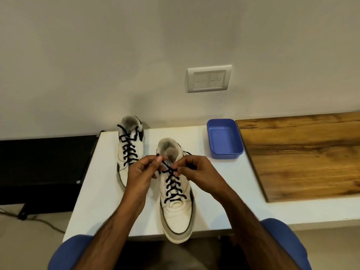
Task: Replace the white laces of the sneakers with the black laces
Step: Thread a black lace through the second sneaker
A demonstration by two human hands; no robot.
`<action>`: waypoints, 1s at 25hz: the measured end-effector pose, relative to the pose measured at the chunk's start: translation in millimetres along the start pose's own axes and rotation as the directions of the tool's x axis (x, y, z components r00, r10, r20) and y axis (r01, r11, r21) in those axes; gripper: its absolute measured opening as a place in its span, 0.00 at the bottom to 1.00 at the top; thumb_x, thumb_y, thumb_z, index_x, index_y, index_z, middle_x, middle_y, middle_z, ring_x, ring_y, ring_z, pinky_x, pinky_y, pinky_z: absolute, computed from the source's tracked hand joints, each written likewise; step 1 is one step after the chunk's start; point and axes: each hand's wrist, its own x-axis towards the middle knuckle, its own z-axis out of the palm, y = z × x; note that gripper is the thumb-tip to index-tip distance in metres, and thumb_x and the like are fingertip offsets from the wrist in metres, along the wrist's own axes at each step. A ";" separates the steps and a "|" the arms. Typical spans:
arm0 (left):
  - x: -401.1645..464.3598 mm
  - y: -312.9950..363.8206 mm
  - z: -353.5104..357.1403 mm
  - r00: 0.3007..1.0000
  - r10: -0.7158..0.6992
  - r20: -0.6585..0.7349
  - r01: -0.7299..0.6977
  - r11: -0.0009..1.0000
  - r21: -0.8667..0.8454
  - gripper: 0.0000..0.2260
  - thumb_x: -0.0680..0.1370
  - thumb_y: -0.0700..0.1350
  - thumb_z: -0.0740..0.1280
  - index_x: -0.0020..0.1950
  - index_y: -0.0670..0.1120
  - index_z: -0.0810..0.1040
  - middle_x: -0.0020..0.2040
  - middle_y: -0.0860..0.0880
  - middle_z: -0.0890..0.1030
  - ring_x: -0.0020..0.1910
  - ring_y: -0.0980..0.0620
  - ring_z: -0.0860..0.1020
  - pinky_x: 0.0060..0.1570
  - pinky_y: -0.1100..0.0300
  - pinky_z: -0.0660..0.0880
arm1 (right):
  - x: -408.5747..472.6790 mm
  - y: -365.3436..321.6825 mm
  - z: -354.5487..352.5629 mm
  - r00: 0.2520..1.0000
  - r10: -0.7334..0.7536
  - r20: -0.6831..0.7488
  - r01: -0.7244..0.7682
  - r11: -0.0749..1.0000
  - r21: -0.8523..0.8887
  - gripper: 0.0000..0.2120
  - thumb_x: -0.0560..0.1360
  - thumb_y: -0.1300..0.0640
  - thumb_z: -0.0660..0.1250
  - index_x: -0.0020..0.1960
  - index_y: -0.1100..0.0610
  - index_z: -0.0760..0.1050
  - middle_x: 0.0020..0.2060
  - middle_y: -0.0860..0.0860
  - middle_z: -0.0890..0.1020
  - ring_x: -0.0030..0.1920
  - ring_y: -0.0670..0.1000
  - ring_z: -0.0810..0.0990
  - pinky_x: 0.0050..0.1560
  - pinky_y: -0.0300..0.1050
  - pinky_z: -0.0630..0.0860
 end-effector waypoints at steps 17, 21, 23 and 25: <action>22.0 -12.7 -12.1 0.951 0.260 0.165 -0.294 0.926 0.236 0.06 0.79 0.45 0.71 0.50 0.56 0.85 0.47 0.50 0.77 0.49 0.57 0.78 0.48 0.69 0.72 | 19.7 8.2 18.6 0.990 -0.109 -0.090 0.111 0.994 0.023 0.12 0.79 0.61 0.70 0.61 0.55 0.82 0.42 0.54 0.86 0.41 0.54 0.84 0.41 0.42 0.78; 31.0 -25.2 -15.1 0.952 0.254 0.172 -0.304 0.853 0.423 0.08 0.83 0.52 0.62 0.58 0.60 0.80 0.49 0.51 0.76 0.49 0.56 0.77 0.48 0.66 0.71 | 23.1 14.1 8.6 0.980 -0.080 -0.180 0.072 0.996 -0.051 0.08 0.78 0.62 0.71 0.54 0.54 0.85 0.41 0.48 0.87 0.45 0.47 0.85 0.45 0.40 0.82; 36.6 -30.8 -13.6 0.965 0.196 0.173 -0.258 0.825 0.504 0.07 0.83 0.52 0.64 0.57 0.57 0.81 0.46 0.51 0.78 0.46 0.55 0.77 0.47 0.60 0.73 | 22.9 15.7 7.4 0.973 -0.074 -0.218 0.051 0.993 -0.110 0.04 0.76 0.61 0.73 0.49 0.54 0.85 0.40 0.46 0.86 0.43 0.45 0.85 0.44 0.38 0.81; 40.6 -33.6 -12.4 0.978 0.147 0.147 -0.201 0.851 0.486 0.05 0.82 0.50 0.67 0.51 0.53 0.83 0.42 0.50 0.80 0.42 0.51 0.79 0.45 0.51 0.76 | 23.5 17.3 10.6 0.962 -0.106 -0.250 0.046 0.971 -0.233 0.01 0.75 0.58 0.75 0.46 0.54 0.84 0.40 0.45 0.83 0.42 0.45 0.83 0.44 0.40 0.80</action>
